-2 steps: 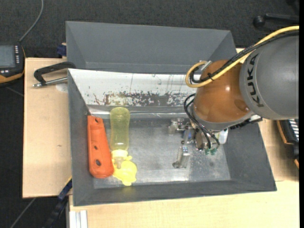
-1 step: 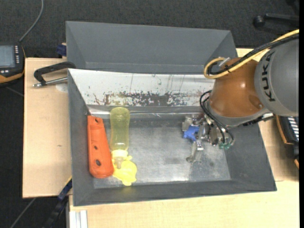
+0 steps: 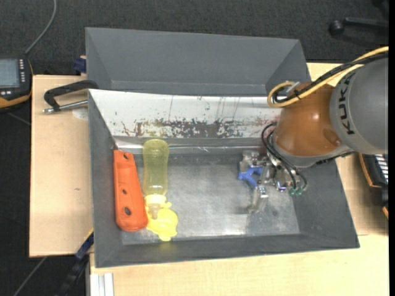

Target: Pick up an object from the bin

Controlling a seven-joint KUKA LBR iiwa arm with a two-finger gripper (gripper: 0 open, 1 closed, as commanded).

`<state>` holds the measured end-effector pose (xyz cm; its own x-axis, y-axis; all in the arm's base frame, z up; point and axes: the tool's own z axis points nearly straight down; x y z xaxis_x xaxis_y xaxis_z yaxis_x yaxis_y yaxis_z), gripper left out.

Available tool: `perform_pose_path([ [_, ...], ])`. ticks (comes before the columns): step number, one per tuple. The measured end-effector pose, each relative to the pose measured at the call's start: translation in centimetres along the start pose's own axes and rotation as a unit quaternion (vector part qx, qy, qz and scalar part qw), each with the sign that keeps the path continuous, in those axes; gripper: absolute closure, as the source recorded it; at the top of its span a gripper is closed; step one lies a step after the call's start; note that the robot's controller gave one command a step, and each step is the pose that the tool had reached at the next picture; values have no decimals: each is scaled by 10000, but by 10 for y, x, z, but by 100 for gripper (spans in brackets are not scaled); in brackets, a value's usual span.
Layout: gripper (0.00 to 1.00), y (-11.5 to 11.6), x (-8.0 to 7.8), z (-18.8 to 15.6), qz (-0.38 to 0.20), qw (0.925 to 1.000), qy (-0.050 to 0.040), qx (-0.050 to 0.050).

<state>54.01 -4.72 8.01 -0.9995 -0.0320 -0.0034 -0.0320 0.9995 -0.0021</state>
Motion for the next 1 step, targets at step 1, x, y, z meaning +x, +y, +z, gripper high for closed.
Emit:
perform_pose_path([
  [1, 100, -11, -29, 8, 5, 10000, -51, -25],
])
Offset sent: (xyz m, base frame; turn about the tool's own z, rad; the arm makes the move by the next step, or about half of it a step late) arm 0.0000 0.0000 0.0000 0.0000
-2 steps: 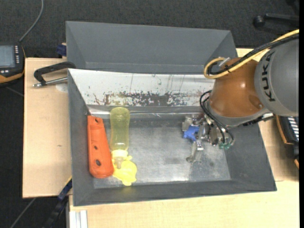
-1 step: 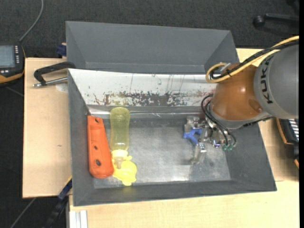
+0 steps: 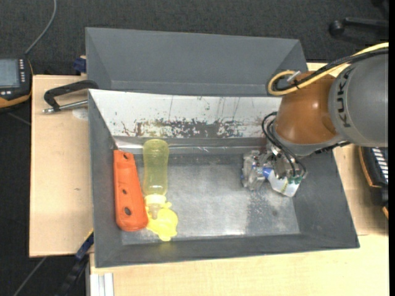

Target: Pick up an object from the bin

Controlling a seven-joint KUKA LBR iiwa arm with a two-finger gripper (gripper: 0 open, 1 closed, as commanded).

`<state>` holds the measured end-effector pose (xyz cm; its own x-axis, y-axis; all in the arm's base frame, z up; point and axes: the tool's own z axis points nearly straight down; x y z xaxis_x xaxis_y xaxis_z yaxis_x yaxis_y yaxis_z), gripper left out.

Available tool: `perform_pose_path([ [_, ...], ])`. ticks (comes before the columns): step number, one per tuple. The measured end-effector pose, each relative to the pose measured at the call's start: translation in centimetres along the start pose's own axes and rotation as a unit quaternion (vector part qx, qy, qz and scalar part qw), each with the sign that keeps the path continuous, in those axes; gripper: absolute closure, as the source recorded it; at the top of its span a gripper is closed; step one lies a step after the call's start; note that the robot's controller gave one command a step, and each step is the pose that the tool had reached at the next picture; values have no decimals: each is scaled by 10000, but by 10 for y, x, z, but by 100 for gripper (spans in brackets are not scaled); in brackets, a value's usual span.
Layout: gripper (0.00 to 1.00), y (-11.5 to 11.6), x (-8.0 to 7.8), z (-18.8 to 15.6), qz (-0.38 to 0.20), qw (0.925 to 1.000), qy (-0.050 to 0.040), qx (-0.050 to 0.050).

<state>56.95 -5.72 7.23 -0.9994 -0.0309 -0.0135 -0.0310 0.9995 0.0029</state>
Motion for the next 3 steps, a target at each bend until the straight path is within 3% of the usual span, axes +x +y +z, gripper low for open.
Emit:
perform_pose_path([
  [1, 100, 0, 0, 0, 1, 10000, 0, 0],
  [2, 100, -1, 2, -58, -148, 9999, 25, -5],
  [3, 100, -30, 7, -55, -1429, 9897, -18, 5],
])
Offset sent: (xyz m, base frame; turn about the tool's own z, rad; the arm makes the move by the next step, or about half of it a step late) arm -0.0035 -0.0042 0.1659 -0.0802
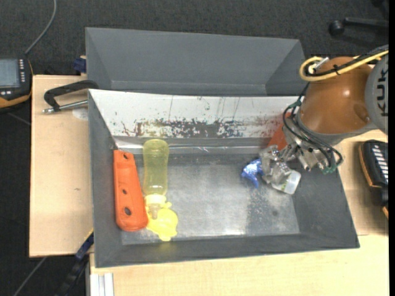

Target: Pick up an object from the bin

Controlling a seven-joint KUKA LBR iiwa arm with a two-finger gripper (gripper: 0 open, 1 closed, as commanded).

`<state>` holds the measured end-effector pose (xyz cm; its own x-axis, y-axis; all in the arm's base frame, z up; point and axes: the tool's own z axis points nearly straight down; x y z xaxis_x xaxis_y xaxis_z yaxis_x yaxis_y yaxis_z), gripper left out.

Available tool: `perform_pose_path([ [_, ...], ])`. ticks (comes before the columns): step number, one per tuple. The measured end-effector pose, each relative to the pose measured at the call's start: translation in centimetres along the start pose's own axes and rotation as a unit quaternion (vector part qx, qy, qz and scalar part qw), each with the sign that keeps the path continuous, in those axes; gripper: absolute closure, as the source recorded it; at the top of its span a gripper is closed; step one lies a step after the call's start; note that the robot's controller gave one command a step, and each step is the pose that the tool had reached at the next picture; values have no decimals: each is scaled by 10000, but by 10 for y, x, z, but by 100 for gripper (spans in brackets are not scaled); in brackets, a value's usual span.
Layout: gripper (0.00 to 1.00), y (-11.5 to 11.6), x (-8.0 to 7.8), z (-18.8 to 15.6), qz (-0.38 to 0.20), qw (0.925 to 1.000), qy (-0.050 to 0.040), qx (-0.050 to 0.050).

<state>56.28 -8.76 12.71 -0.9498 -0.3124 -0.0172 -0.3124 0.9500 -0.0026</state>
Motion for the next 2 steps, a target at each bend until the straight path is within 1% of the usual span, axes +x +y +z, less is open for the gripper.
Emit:
perform_pose_path([
  [1, 0, -33, 38, 56, -1646, 9864, 27, -27],
  [2, 0, -33, 37, 56, -1646, 9863, 23, -27],
])
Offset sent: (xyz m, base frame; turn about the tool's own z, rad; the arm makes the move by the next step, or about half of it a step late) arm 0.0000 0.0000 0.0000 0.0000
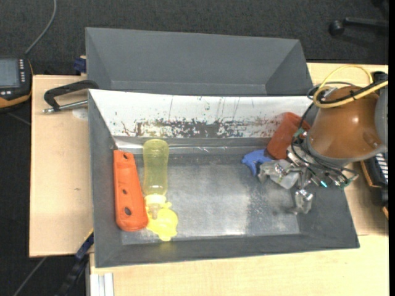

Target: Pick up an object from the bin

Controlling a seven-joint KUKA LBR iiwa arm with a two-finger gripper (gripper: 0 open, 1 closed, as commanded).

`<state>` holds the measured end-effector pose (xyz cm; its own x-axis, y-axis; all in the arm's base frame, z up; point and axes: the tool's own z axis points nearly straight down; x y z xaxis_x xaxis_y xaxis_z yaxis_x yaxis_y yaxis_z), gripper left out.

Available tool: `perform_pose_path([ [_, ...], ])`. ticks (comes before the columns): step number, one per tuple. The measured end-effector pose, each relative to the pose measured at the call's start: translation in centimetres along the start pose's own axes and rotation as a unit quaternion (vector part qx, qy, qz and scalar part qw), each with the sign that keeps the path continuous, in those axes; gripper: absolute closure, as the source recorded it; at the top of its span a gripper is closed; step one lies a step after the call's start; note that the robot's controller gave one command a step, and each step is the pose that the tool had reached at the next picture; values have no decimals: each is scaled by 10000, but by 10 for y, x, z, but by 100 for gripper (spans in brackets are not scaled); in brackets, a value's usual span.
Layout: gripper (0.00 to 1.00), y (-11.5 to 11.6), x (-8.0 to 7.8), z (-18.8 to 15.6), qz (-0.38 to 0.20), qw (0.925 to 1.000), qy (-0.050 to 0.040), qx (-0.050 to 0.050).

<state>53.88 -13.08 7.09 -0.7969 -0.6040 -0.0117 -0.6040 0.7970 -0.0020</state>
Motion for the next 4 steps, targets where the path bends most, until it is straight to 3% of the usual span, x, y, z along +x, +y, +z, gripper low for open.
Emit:
perform_pose_path([
  [1, 0, 0, 0, 0, 0, 10000, 0, -1],
  [2, 0, 25, -68, 0, -108, 9999, -25, 16],
  [3, 0, 21, -74, -4, 261, 9996, -48, -5],
  [4, 0, 8, -67, -4, 429, 9991, -42, 16],
])
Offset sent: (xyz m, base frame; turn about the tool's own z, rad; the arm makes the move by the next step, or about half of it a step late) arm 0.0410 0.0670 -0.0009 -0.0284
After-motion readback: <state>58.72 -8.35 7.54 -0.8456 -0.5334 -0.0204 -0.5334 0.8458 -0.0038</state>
